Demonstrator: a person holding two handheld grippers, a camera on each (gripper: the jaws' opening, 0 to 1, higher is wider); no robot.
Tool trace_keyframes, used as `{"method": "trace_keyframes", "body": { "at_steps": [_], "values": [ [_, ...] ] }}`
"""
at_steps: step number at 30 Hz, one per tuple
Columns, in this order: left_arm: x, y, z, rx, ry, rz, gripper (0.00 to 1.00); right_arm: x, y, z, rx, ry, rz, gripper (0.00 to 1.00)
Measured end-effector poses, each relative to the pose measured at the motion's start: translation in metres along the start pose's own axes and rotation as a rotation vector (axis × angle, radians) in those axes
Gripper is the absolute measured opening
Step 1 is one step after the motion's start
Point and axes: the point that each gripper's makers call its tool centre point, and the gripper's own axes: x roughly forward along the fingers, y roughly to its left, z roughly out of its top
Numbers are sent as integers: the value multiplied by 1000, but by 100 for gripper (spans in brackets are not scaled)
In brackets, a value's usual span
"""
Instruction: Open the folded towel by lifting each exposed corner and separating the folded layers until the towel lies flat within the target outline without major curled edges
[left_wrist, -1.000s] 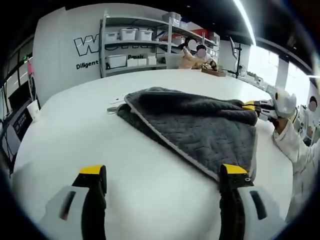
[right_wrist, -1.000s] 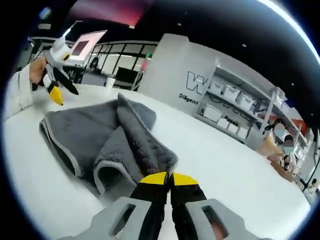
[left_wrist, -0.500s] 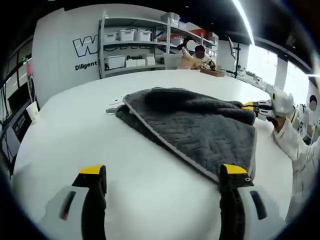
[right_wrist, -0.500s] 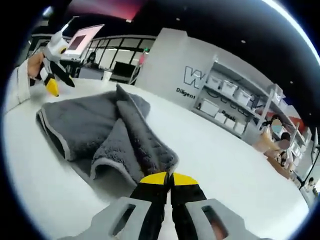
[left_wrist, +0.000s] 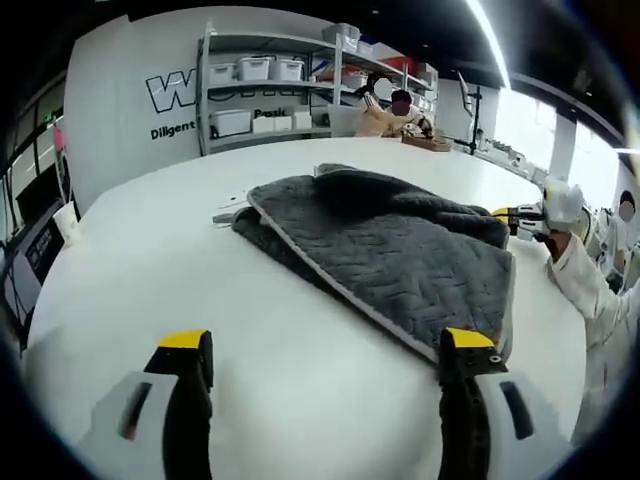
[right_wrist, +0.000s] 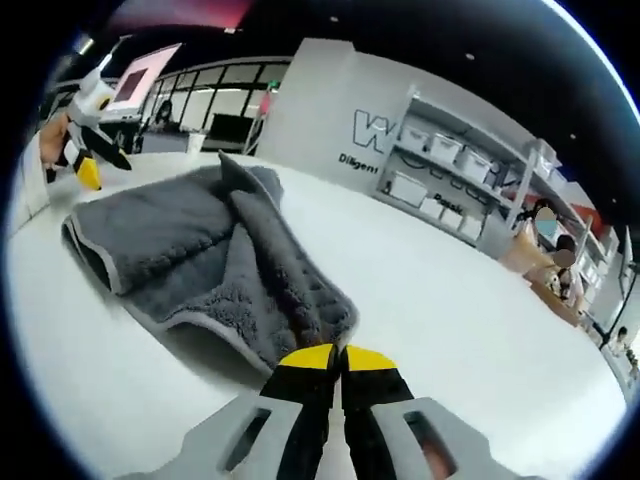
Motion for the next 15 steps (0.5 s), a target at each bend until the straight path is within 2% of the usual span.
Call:
{"method": "trace_keyframes", "body": {
  "at_steps": [10,15],
  "values": [
    [0,1,0,0,1,0,93,-6,-12,-8,54,4,-22,0],
    [1,3,-1,2,7,7,91,-8,-13,-10,46,8,-33,0]
  ]
}}
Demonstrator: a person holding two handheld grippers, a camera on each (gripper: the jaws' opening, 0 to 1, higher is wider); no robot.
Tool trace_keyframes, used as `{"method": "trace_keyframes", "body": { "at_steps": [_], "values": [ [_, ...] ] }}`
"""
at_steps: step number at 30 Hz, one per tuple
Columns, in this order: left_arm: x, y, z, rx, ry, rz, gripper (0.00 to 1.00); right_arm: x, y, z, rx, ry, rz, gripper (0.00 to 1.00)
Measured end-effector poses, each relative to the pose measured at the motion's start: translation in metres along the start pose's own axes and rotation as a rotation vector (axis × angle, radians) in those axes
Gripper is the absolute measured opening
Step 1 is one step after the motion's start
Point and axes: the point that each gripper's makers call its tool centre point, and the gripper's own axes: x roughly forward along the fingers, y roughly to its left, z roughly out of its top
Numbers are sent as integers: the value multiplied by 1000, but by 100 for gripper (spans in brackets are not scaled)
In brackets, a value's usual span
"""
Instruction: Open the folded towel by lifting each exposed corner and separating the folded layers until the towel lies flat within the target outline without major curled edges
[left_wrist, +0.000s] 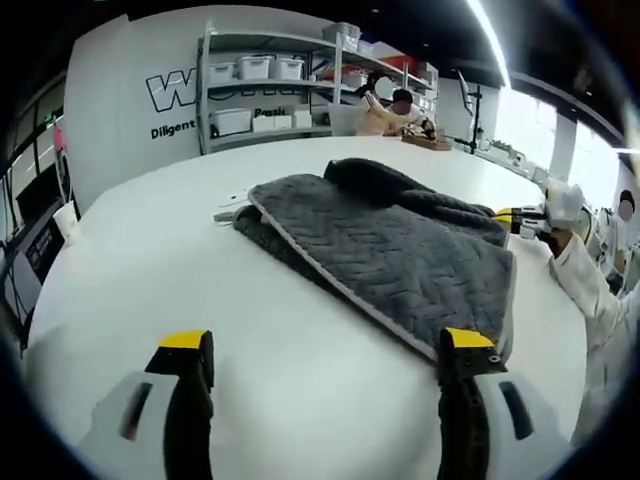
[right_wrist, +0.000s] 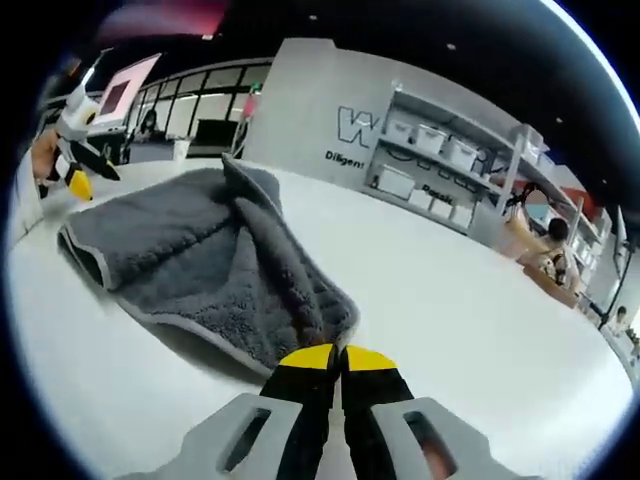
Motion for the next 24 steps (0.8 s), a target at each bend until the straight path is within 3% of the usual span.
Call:
{"method": "trace_keyframes", "body": {
  "at_steps": [24],
  "values": [
    [0,-1,3,6,-18,0,92,-13,-15,-12,37,-4,-30,0]
  ]
}}
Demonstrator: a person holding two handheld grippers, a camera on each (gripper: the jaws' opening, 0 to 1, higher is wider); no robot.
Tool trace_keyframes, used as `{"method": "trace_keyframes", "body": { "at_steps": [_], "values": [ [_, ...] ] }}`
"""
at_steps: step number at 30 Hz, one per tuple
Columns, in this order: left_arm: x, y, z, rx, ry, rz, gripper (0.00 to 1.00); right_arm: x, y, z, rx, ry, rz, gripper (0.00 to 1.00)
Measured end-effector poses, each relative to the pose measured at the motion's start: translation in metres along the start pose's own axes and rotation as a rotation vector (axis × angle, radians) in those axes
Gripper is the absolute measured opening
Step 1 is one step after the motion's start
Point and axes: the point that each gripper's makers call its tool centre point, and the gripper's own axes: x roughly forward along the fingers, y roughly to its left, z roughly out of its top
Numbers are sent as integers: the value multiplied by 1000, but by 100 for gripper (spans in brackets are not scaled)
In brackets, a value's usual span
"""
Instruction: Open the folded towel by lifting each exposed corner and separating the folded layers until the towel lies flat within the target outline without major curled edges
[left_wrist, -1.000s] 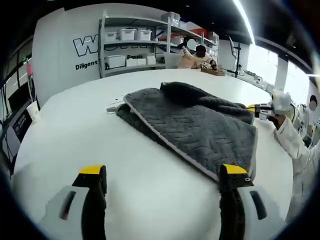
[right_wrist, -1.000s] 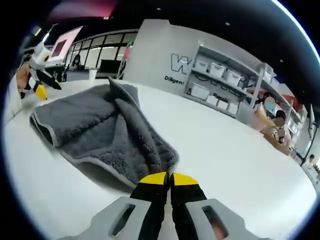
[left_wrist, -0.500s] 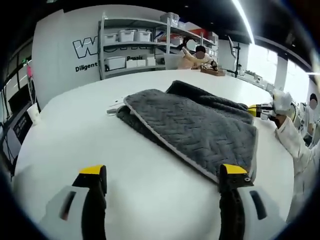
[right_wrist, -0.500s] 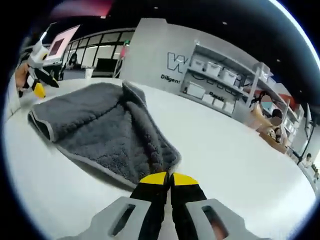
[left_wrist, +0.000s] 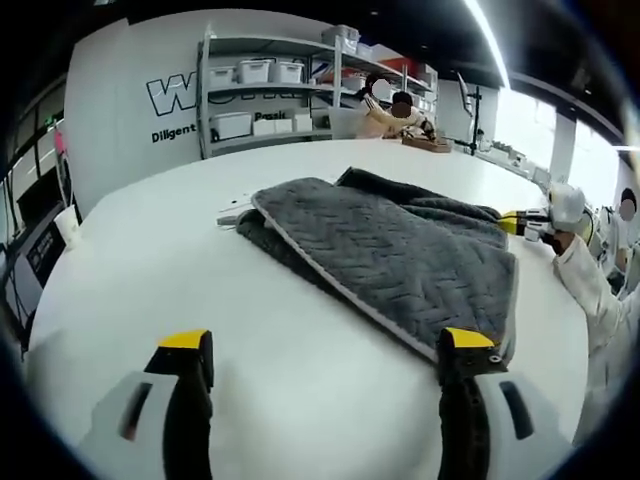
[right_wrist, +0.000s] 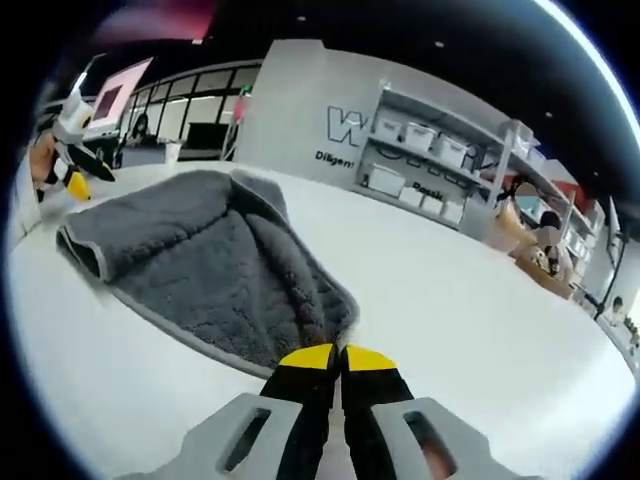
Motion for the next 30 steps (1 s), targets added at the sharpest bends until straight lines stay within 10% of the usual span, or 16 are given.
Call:
{"method": "trace_keyframes", "body": {
  "at_steps": [30],
  "values": [
    [-2,0,-1,2,3,2,92,-19,-5,-10,36,-15,-5,0]
  ]
}}
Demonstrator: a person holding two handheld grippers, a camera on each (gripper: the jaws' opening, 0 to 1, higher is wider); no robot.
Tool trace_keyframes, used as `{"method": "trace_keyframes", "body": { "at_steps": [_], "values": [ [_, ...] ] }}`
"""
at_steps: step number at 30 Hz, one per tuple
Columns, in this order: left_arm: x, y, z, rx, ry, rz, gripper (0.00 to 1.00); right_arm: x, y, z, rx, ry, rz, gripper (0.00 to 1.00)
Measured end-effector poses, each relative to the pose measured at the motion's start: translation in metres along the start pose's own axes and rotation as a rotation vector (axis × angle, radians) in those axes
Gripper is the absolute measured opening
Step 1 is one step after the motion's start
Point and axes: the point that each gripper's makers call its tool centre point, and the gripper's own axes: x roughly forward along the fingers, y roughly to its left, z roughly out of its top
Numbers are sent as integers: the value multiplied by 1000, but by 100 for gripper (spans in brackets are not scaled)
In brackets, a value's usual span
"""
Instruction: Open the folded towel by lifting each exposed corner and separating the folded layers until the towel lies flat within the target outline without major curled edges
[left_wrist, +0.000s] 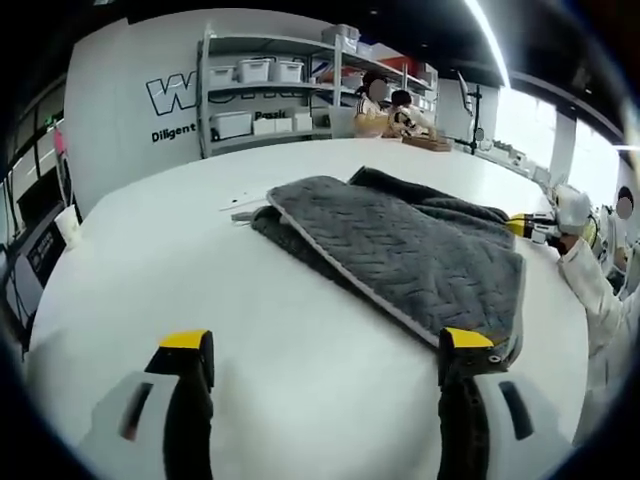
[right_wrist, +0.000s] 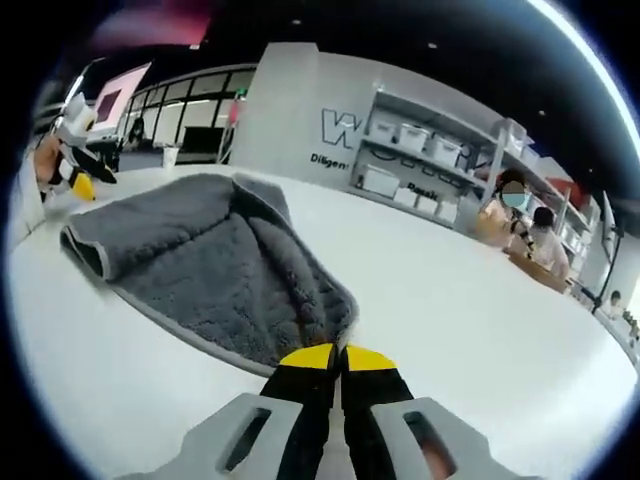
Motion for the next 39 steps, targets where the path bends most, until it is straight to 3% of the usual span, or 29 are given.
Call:
{"method": "trace_keyframes", "body": {
  "at_steps": [6,11,18,20,21,22,26,39],
  "values": [
    [0,1,0,-2,-1,1,92,-3,1,-1,1,1,7,0],
    [-1,0,0,-2,-3,1,92,-7,0,-3,50,-10,23,0],
    [-1,0,0,-3,0,1,92,-14,-1,-6,39,-11,11,0],
    [-1,0,0,-1,0,2,92,-17,-9,-6,0,-51,-57,0],
    [-1,1,1,-2,-2,2,92,-22,-5,-10,-57,-11,-44,0],
    [-1,1,1,-2,-3,2,92,-24,-6,-10,-71,-18,-63,0],
    [-1,1,1,1,-1,0,92,-27,-9,-11,-24,-24,-49,0],
    [-1,1,2,5,-3,-1,92,-41,-17,-20,-18,-30,-75,0]
  ]
}}
